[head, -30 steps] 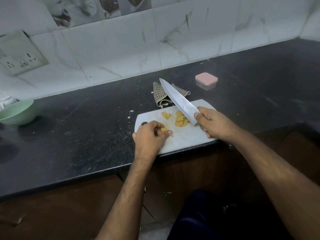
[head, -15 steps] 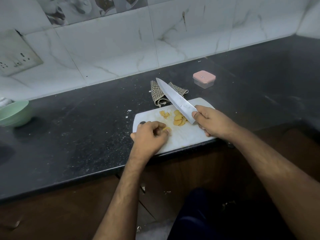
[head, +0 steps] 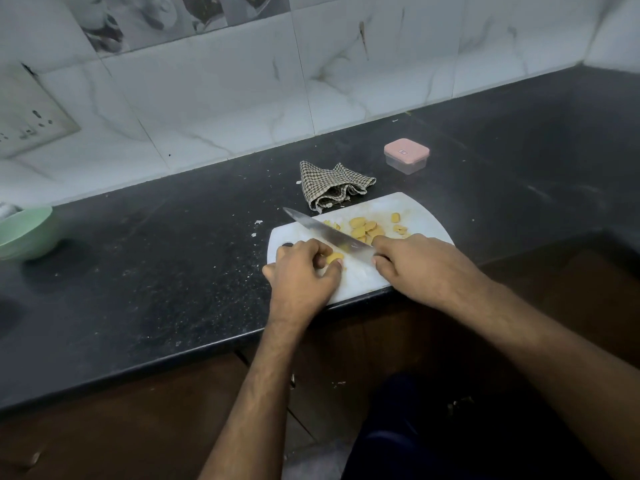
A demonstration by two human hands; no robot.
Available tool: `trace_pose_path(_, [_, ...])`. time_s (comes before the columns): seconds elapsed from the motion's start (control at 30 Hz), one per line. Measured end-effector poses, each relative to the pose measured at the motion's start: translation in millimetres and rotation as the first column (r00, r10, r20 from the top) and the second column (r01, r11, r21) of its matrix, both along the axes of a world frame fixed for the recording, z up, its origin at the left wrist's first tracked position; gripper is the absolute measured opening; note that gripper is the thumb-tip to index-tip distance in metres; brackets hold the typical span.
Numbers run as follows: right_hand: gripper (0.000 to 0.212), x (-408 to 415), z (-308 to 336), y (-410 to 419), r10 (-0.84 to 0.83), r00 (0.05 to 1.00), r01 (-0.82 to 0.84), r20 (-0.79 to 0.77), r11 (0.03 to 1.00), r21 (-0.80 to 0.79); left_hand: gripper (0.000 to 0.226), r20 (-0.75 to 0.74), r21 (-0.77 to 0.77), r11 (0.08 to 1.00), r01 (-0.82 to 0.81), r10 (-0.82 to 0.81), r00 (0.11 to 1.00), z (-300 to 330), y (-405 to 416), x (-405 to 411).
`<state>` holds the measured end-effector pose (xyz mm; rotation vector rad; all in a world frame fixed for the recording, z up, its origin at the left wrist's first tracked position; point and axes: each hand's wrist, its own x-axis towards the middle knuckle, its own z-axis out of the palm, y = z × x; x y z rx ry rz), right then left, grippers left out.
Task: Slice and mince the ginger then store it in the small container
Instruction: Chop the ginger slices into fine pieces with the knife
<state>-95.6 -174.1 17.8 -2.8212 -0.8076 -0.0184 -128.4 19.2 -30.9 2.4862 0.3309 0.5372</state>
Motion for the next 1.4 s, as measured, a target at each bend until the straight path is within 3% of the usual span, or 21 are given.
trace_pose_path(0.13, [0.023,-12,4,-1,-0.021,0.999,0.025,0.050,0.997,-0.074,0.012,-0.014,0.053,0.998,0.016,-0.015,1.000,0,-1,2])
trace_pose_path(0.3, [0.018,-20,8,4,-0.020,0.997,0.031,0.070,0.987,-0.159,0.014,-0.041,0.078,0.997,0.024,-0.020,0.999,-3,1,3])
trace_pose_path(0.53, [0.015,-23,17,7,-0.022,0.995,0.046,0.099,0.968,-0.249,0.015,-0.092,-0.074,0.997,0.004,-0.011,0.996,2,4,6])
trace_pose_path(0.73, [0.014,-18,28,14,-0.056,0.996,0.034,-0.065,0.950,-0.312,0.017,-0.065,-0.114,0.993,-0.006,-0.002,0.998,1,4,6])
trace_pose_path(0.97, [0.017,-14,20,20,-0.090,0.982,0.044,-0.165,0.965,-0.260,0.017,-0.028,-0.212,0.977,-0.011,0.005,1.000,-1,5,4])
trace_pose_path(1.23, [0.015,-27,17,13,-0.081,0.997,0.078,-0.006,0.971,-0.224,0.017,-0.075,-0.099,0.995,-0.025,0.017,0.997,4,0,4])
trace_pose_path(1.4, [0.020,-34,29,16,-0.074,0.997,0.068,-0.016,0.968,-0.240,0.018,-0.087,-0.079,0.997,-0.020,0.014,0.996,4,2,6])
